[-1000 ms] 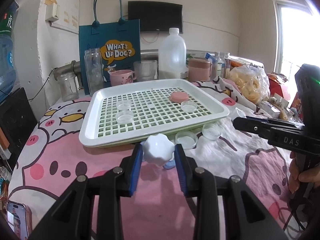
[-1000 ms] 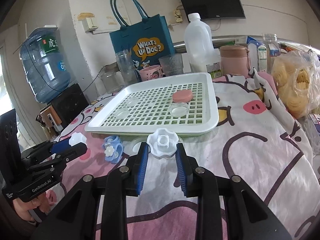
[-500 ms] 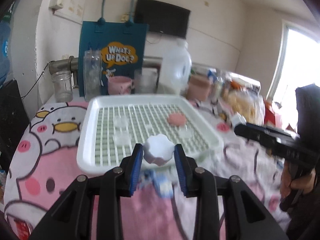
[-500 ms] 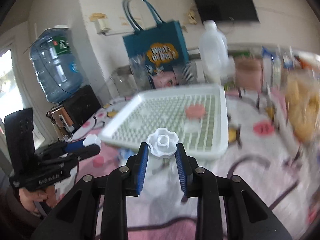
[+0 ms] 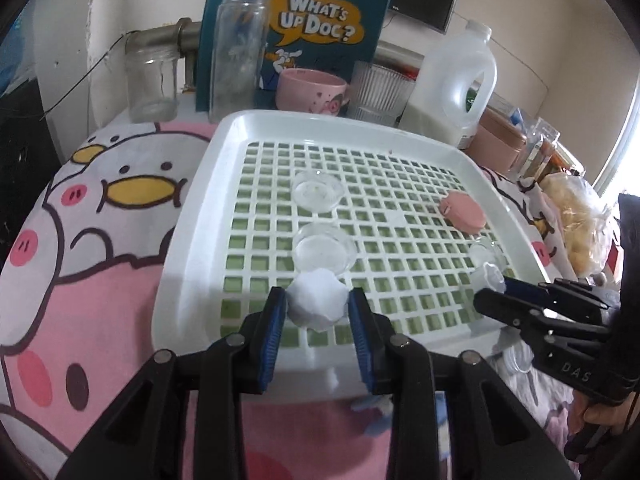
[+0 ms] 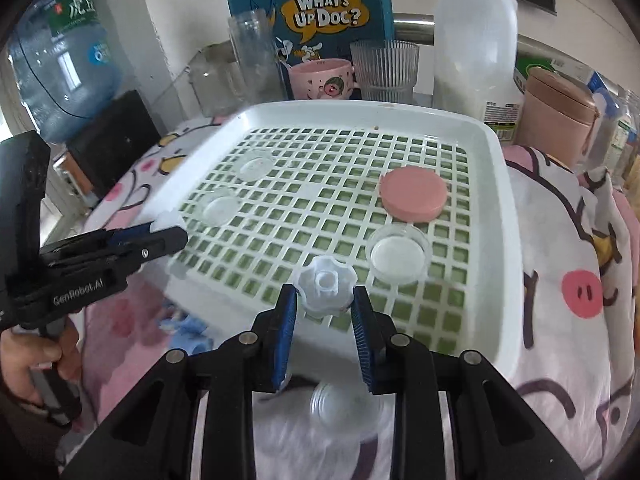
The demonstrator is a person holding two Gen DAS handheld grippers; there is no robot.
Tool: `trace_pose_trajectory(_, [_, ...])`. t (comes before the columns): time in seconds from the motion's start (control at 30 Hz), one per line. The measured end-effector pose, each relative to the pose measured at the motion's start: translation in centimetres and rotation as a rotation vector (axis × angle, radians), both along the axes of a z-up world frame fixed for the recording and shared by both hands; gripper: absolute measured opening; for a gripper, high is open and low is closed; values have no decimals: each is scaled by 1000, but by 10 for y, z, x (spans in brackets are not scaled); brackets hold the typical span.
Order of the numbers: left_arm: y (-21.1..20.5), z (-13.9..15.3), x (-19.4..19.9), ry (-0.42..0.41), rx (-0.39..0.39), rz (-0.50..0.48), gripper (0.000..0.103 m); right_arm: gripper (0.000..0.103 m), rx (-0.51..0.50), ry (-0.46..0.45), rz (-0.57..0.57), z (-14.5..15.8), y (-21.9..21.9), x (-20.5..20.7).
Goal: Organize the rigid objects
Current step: 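Carry both white flower caps over the grid tray and open both tools, then grasp a blue clip with the left tool while the right grasps a clear lid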
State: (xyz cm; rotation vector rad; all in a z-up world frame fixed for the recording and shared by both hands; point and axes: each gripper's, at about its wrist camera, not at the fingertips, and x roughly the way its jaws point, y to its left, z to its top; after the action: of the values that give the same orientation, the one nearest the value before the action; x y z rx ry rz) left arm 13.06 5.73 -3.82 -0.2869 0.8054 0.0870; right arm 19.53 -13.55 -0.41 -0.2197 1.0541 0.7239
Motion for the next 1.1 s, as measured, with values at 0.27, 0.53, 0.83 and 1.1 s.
trace_pose_trajectory(0.27, [1,8,1,-40,-38,8,74,48,6,-28,-12,-2,-1,2])
trace_pose_trajectory(0.53, [-3,73,-60,-233,-50,-17,75,74,210,-192,-83,67,-68,-48])
trace_pose_trajectory(0.83, [-29,15,-76,-48,40,-93,75,74,72,-124,-58,31,-83,-77])
trace_pose_trajectory(1.1, [-35,-17,-46,67,119,-102,73,69,-40,-40,-24,-14,-65,-64])
